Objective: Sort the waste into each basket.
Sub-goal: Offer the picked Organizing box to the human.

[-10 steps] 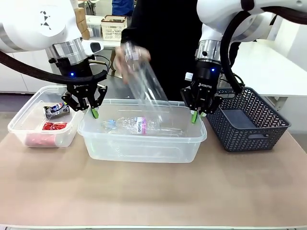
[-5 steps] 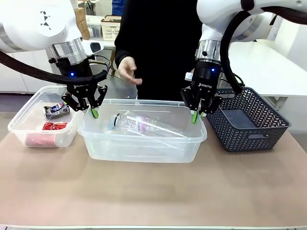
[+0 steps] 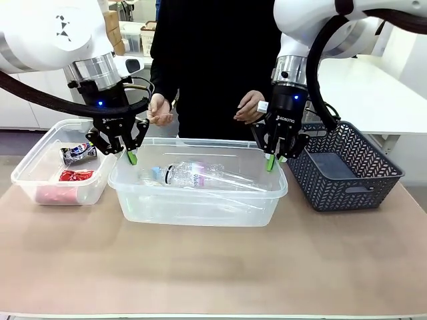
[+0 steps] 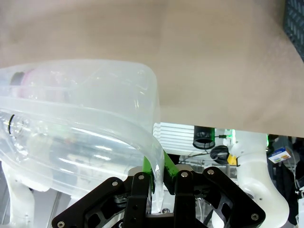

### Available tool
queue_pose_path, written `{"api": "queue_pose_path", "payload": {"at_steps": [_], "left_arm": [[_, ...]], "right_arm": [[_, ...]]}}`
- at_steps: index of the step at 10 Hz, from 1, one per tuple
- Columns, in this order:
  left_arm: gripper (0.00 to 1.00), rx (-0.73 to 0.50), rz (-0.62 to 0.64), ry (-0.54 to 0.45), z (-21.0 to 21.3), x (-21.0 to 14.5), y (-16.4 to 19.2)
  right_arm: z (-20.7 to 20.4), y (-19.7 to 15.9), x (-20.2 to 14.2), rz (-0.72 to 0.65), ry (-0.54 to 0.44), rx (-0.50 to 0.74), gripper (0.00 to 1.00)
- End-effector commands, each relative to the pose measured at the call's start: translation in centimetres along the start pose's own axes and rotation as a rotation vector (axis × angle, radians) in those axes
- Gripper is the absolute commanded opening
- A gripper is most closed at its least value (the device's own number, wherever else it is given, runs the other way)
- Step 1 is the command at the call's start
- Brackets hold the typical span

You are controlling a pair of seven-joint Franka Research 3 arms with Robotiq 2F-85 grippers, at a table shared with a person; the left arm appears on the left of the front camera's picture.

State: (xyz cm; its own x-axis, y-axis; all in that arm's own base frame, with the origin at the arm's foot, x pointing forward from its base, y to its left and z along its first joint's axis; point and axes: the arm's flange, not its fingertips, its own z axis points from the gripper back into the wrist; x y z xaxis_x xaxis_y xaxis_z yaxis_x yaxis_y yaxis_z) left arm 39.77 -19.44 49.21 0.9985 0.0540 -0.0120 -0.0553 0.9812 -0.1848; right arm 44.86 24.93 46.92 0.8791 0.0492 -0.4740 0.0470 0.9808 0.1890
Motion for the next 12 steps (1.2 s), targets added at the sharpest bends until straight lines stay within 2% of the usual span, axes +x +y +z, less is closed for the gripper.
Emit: {"api": "queue_pose_path", "payload": {"at_steps": [1,4,5,7,9,10,12], "left_arm": [[0.0,-0.02,0.02,-0.006,0.7,0.0,0.0],[0.0,-0.02,0.02,-0.006,0.7,0.0,0.0],[0.06,0.0,0.0,0.0,0.0,0.0,0.0],[0.06,-0.051,-0.001,-0.084,2.9,6.0,-1.1],[0.06,-0.094,-0.018,-0.106,2.7,10.7,-1.6],[0.06,-0.084,-0.03,-0.129,2.3,11.7,-2.1],[0.06,-0.052,-0.066,-0.094,0.9,13.0,-3.1]], "right_arm": [[-0.3,-0.4,-0.5,0.007,-0.002,0.0,0.0],[-0.3,-0.4,-0.5,0.007,-0.002,0.0,0.0],[0.0,0.0,0.0,0.0,0.0,0.0,0.06],[4.5,4.5,4.2,-0.017,-0.066,0.027,0.06],[6.3,6.6,7.4,0.024,-0.104,0.03,0.06],[6.2,6.9,8.8,0.01,-0.105,0.02,0.06],[6.0,6.7,11.0,-0.032,-0.067,0.02,0.06]]}}
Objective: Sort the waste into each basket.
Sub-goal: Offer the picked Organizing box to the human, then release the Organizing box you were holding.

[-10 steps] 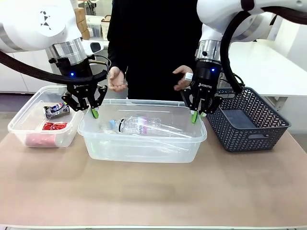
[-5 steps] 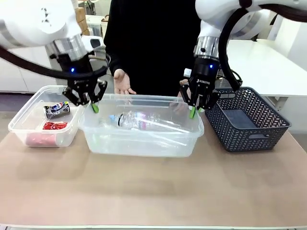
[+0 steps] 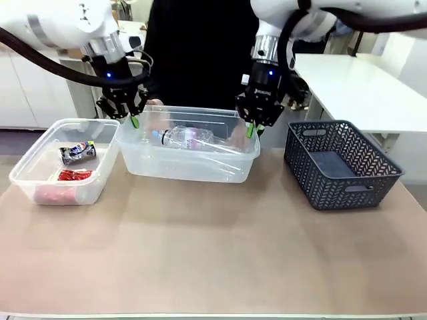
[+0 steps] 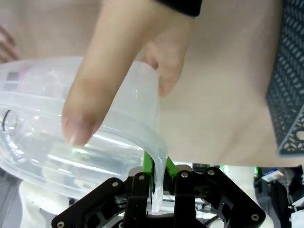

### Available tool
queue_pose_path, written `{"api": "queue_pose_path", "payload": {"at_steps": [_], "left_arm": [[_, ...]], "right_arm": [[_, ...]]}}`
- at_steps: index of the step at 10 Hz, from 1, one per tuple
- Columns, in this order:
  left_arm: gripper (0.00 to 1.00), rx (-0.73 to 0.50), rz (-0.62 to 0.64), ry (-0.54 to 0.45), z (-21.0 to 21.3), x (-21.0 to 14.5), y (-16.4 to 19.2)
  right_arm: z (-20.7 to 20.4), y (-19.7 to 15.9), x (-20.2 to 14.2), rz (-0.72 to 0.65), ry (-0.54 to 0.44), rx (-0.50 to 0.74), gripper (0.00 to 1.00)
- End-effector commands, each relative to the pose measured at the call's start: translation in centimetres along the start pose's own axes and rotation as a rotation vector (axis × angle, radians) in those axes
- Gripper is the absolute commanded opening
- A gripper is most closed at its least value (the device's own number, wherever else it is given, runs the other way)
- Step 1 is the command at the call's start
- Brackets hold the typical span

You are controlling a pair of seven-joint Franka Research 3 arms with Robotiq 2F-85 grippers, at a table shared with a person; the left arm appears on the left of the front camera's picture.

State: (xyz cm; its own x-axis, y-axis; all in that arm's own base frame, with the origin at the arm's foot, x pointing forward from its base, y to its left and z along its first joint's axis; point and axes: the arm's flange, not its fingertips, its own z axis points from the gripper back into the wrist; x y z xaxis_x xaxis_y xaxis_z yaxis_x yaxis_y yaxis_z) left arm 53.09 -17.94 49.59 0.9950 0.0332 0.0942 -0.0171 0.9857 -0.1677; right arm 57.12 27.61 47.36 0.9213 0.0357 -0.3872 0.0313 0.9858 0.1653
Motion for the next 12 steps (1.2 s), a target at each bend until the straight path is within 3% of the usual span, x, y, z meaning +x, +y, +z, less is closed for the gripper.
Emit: {"api": "queue_pose_path", "payload": {"at_steps": [1,3,4,11,12], "left_arm": [[0.06,-0.064,-0.028,0.024,-0.4,0.3,-4.2],[0.06,-0.089,-0.023,0.062,-1.5,0.7,-4.6],[0.06,0.008,-0.021,0.026,-1.4,0.5,-0.9],[0.06,0.015,-0.023,0.035,-1.9,0.8,-0.9],[0.66,-0.023,-0.059,0.04,-1.4,0.5,-0.9]], "right_arm": [[0.1,3.3,1.1,-0.052,0.048,0.051,0.06],[-0.5,3.3,1.9,-0.073,0.065,0.056,0.06],[-0.6,-0.8,1.4,-0.032,0.049,-0.017,0.06],[-0.6,-0.8,1.4,-0.032,0.049,-0.017,0.06],[-0.5,-1.2,1.9,-0.043,0.061,-0.026,0.42]]}}
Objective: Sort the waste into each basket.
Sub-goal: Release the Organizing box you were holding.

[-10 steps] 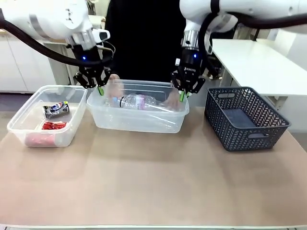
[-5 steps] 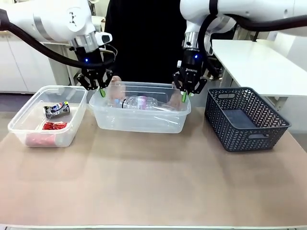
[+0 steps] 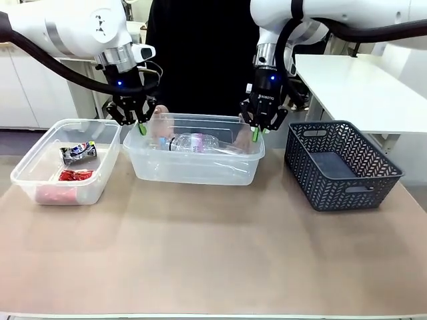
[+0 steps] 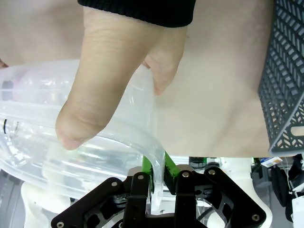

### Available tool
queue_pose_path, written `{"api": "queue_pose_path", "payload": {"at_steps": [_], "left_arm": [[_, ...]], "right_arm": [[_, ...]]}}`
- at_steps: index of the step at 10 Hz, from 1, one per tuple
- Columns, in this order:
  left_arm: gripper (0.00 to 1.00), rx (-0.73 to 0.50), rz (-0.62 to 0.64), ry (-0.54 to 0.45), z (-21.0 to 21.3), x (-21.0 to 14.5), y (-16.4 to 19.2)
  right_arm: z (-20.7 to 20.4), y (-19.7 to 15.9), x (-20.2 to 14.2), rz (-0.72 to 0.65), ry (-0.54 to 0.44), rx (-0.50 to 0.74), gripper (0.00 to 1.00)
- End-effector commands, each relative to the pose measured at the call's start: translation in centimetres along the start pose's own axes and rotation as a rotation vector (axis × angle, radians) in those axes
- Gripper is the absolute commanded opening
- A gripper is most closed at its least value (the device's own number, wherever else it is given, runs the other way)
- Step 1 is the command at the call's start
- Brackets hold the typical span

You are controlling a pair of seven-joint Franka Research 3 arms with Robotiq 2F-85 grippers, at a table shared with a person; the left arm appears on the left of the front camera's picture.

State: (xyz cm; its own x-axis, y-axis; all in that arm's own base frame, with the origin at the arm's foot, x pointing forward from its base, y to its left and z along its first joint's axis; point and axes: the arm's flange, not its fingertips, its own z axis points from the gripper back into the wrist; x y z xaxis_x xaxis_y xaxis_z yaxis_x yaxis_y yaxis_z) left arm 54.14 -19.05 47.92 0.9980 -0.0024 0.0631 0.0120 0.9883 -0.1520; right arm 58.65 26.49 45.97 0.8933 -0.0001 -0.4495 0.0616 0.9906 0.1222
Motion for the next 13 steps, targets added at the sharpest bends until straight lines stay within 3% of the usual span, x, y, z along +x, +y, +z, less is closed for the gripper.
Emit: {"api": "queue_pose_path", "payload": {"at_steps": [1,2,3,4,5,6,9,12,13], "left_arm": [[0.66,-0.028,-0.026,-0.019,1.1,-0.7,-0.2],[1.0,-0.054,-0.042,-0.043,1.8,-1.4,-0.3],[0.7,-0.065,-0.058,-0.077,2.7,-2.5,-0.3],[1.0,-0.071,-0.059,-0.096,3.2,-3.4,-0.2],[1.0,-0.073,-0.067,-0.118,3.6,-4.3,-0.3],[1.0,-0.074,-0.091,-0.132,3.8,-5.3,-0.4],[1.0,-0.12,-0.256,-0.145,4.2,-6.7,-0.4],[1.0,-0.163,-0.346,-0.046,3.4,-5.5,-0.1],[1.0,-0.102,-0.292,-0.126,4.0,-6.5,-1.4]], "right_arm": [[0.5,-1.8,-1.1,-0.007,-0.078,0.066,0.65],[0.9,-3.2,-2.1,0.011,-0.121,0.116,1.0],[1.3,-4.4,-3.0,-0.01,-0.179,0.157,1.0],[1.7,-5.2,-3.6,0.013,-0.203,0.199,1.0],[2.0,-5.8,-4.1,0.018,-0.225,0.222,0.89],[2.2,-6.3,-4.5,0.038,-0.25,0.243,0.99],[2.0,-7.5,-5.2,0.151,-0.372,0.379,1.0],[1.4,-7.4,-4.4,0.181,-0.509,0.428,1.0],[3.1,-7.2,-4.3,0.132,-0.407,0.378,1.0]]}}
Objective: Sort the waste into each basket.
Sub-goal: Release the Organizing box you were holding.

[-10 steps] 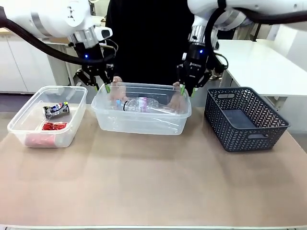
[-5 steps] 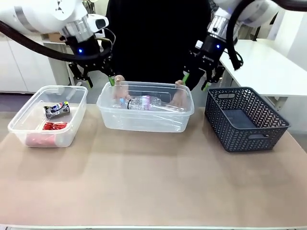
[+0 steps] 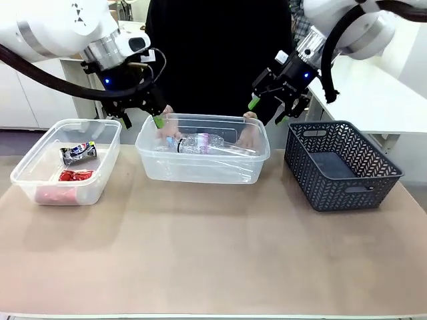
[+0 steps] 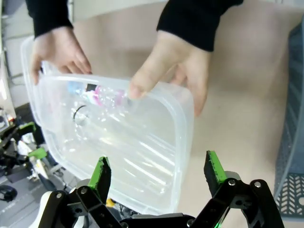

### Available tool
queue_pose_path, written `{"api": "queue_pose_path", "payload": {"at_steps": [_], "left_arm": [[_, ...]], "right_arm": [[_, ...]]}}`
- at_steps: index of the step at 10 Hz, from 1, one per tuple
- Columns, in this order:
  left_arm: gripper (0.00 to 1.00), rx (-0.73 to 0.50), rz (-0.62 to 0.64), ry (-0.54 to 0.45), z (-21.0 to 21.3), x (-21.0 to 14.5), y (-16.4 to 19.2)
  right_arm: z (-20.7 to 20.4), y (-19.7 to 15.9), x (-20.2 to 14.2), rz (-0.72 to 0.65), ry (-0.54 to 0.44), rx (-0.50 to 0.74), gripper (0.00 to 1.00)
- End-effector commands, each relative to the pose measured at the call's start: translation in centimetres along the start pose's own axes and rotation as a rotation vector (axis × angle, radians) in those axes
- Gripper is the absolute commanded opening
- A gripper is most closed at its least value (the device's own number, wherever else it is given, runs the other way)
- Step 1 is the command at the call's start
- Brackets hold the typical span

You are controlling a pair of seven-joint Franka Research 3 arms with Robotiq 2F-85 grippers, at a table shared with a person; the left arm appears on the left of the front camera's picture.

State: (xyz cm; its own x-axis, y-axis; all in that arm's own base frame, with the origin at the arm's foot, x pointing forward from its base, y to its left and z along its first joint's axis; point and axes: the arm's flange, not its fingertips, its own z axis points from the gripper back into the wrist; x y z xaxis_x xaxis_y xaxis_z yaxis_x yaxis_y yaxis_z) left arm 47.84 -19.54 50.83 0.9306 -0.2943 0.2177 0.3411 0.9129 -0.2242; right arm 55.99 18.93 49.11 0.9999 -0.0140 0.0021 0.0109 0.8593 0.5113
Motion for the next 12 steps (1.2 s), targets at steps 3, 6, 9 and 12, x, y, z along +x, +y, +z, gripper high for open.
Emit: {"api": "queue_pose_path", "payload": {"at_steps": [3,6,9,12], "left_arm": [[1.0,0.025,0.03,-0.029,0.8,-0.1,-0.6],[1.0,0.025,0.03,-0.029,0.8,-0.1,-0.6],[1.0,-0.289,-0.104,-0.067,4.7,-4.2,1.1],[1.0,-0.877,-0.092,-0.32,7.4,-8.7,6.7]], "right_arm": [[0.6,0.3,-0.2,-0.015,0.041,-0.017,1.0],[0.6,0.3,-0.2,-0.015,0.041,-0.017,1.0],[7.6,-8.6,-4.0,0.056,0.303,0.379,1.0],[13.8,-17.9,-6.7,-0.03,0.586,0.926,1.0]]}}
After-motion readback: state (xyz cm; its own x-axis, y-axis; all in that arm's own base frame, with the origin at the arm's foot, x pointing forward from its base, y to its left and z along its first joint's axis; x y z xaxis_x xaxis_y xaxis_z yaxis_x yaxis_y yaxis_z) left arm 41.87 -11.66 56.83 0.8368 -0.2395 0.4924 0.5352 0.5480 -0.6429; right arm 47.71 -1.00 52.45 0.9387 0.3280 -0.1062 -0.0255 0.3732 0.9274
